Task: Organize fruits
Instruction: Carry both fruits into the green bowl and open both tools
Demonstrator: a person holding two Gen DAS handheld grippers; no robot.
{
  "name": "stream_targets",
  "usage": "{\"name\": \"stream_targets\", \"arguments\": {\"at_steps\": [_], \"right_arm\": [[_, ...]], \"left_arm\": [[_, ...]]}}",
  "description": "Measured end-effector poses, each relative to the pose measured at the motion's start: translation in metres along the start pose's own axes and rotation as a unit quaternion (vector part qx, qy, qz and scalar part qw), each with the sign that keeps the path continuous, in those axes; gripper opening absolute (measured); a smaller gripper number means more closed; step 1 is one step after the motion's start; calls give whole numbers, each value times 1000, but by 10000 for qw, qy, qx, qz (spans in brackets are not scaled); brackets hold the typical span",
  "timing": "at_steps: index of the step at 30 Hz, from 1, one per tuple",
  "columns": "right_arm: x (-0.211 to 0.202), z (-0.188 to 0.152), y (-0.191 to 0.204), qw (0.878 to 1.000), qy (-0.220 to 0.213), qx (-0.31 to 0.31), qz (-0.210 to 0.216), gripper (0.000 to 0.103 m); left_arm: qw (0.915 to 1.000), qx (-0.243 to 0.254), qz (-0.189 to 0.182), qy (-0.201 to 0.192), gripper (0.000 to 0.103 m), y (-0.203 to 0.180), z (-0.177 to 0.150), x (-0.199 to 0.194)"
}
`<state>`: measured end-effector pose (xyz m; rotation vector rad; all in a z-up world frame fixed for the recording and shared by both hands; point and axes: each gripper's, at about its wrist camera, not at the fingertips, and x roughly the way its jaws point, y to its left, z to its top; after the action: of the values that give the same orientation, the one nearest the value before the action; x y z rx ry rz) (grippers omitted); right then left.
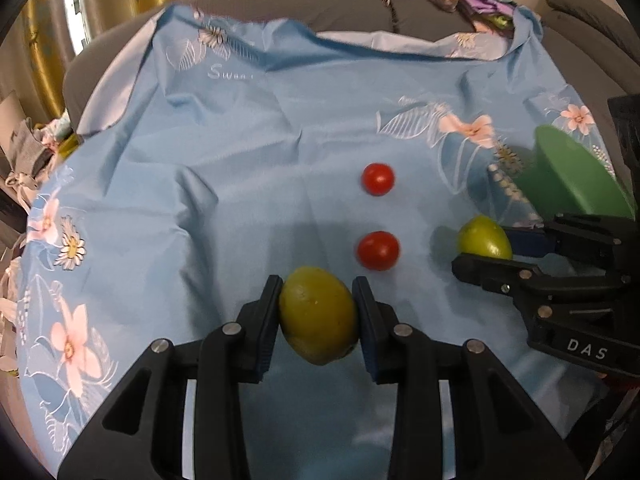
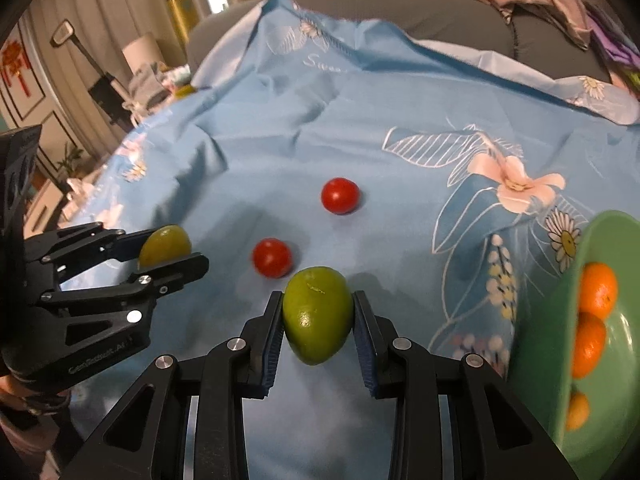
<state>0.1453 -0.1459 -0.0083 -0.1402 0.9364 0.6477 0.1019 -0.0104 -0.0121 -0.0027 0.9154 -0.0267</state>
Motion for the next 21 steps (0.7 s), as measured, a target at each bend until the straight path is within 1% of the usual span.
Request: {"name": "stream_targets", "arguments": {"at_steps": [11, 21], "right_arm": [[-60, -27, 11, 9986, -474, 118, 210, 35], [-104, -42, 2, 9949, -955, 270, 156, 35]], "left_arm": [[9988, 219, -48, -439, 35, -28, -9, -56], [9954, 582, -19, -764, 35, -62, -7, -89]]}}
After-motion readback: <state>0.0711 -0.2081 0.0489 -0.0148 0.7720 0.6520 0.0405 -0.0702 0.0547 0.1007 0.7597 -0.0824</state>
